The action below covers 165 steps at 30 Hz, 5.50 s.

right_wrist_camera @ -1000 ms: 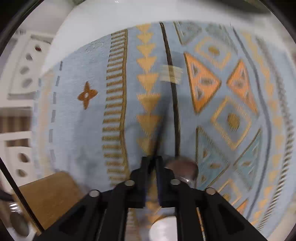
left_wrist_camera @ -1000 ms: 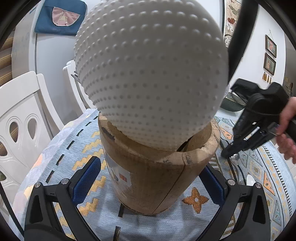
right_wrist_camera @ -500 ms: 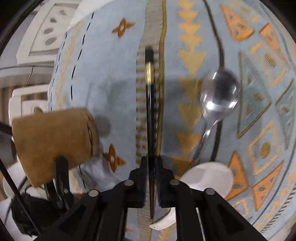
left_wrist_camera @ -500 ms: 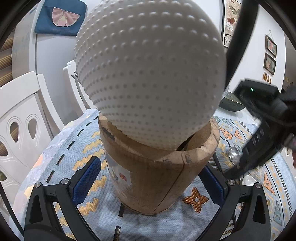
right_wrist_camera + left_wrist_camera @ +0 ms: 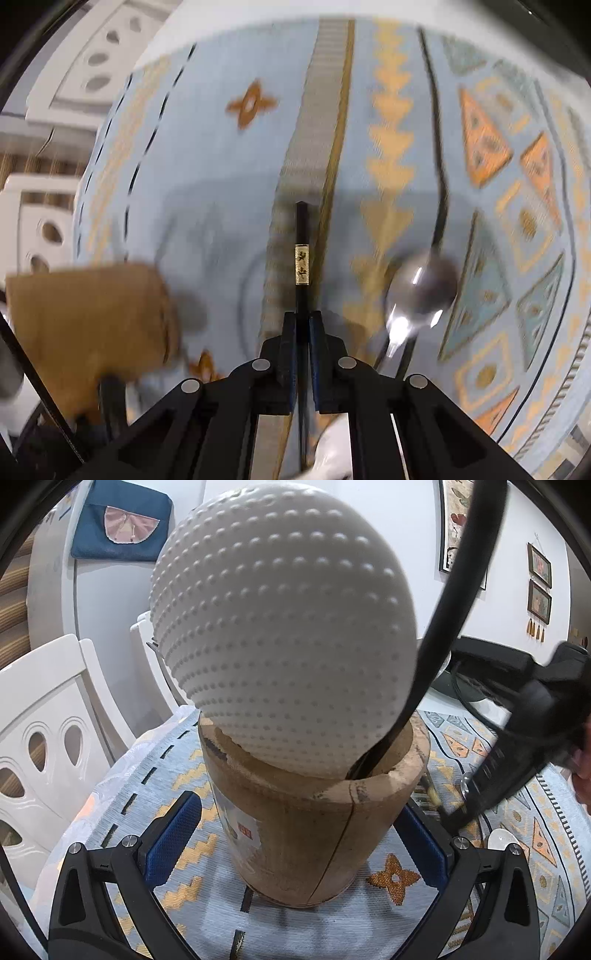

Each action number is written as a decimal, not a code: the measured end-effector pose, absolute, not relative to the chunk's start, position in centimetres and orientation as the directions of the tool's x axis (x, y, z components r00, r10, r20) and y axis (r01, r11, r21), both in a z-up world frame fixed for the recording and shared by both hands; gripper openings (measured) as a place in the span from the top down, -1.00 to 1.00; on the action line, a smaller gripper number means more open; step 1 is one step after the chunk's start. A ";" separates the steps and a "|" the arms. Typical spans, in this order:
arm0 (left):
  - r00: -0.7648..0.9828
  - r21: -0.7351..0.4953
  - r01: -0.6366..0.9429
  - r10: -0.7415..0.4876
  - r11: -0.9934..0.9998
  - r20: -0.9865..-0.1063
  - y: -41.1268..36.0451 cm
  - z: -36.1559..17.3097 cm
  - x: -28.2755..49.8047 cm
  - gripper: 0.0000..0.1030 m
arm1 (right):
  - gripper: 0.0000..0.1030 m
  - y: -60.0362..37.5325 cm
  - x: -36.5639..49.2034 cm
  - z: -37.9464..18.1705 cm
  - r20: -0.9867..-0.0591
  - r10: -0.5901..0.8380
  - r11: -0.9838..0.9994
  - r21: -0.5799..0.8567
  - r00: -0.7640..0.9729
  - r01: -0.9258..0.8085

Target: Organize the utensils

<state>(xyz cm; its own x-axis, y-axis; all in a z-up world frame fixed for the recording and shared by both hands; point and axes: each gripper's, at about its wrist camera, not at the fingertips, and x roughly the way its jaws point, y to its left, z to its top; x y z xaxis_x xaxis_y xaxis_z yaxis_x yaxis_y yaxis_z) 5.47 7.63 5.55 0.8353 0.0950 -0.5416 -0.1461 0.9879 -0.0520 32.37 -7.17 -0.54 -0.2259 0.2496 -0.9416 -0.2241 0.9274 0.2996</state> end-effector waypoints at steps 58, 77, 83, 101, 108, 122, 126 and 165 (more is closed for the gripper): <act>0.861 0.019 -0.171 0.158 0.985 -0.483 5.7 6.8 4.1 -1.00 | 0.88 -10.5 21.9 20.6 -0.649 0.678 0.713 0.467 0.345 -0.522; 0.856 0.006 -0.162 0.144 0.987 -0.496 5.8 6.6 4.5 -1.00 | 0.88 -6.7 22.3 27.9 -0.353 0.777 0.628 0.383 0.521 -0.678; 0.853 0.004 -0.161 0.141 0.987 -0.503 5.9 6.6 4.8 -1.00 | 0.88 -5.3 21.9 27.1 -0.288 0.784 0.620 0.332 0.550 -0.711; 0.846 0.001 -0.156 0.134 0.988 -0.516 6.0 6.4 5.0 -1.00 | 0.45 -4.7 21.1 23.2 -0.266 0.818 0.575 0.328 0.510 -0.750; 0.848 0.003 -0.157 0.137 0.988 -0.512 6.0 6.4 4.9 -1.00 | 0.44 -6.0 21.0 24.1 -0.255 0.815 0.579 0.351 0.520 -0.736; 0.848 0.003 -0.157 0.137 0.988 -0.512 5.9 6.3 4.9 -1.00 | 0.34 -15.0 23.8 20.3 -0.387 0.678 0.707 0.574 0.625 -0.412; 0.848 0.003 -0.157 0.136 0.988 -0.512 5.9 6.3 4.9 -1.00 | 0.34 -18.1 24.1 18.4 -0.429 0.665 0.699 0.647 0.612 -0.306; 0.824 -0.022 -0.145 0.108 0.989 -0.556 7.1 5.7 6.1 -1.00 | 0.95 -13.4 28.2 3.4 -0.919 0.358 0.903 0.295 0.167 -0.313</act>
